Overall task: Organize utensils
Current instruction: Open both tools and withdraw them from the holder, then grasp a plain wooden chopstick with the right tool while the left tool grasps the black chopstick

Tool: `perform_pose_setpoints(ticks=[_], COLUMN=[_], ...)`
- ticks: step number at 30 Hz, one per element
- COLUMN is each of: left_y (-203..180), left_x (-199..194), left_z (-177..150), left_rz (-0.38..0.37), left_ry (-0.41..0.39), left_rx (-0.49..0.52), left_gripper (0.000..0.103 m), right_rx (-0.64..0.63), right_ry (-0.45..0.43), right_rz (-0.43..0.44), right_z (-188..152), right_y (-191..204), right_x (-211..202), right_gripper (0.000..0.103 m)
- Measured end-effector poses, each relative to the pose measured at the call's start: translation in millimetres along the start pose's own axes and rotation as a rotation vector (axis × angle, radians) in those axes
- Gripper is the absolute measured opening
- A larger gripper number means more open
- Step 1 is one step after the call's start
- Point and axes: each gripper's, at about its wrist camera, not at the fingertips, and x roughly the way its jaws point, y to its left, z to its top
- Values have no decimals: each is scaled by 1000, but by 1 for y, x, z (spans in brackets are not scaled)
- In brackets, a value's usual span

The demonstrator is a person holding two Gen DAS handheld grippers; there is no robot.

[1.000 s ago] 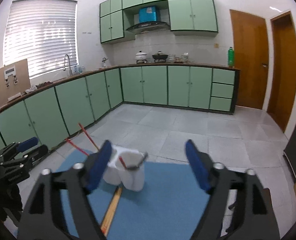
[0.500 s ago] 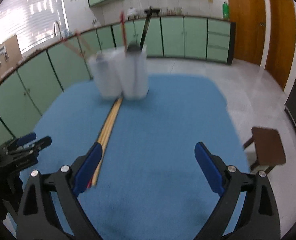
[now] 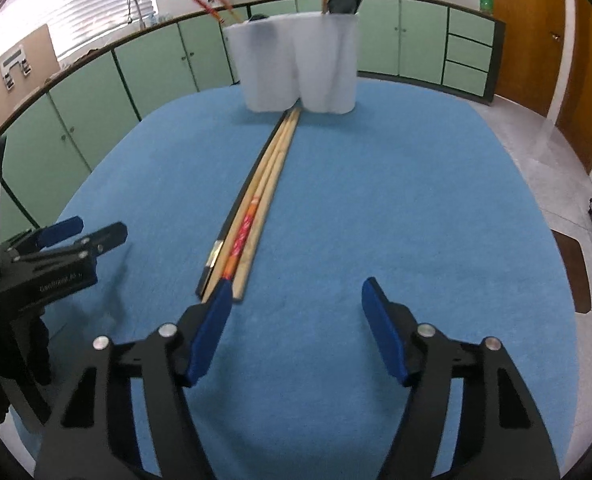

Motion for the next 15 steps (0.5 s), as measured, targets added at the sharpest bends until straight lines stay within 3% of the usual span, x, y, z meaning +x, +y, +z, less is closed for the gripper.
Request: perform_pose_setpoints(ticks=[9,15], left_y=[-3,-3], left_x=[5,7], left_z=[1,3], left_rz=[9,12], left_ry=[26,31], left_rx=[11,5], left_gripper=[83,84], right_rx=[-53,0], right_ry=[21,14], right_rz=[-41,-92], right_z=[-3,-4], right_y=[11,-8], right_x=[10,4], right_gripper=[61,58])
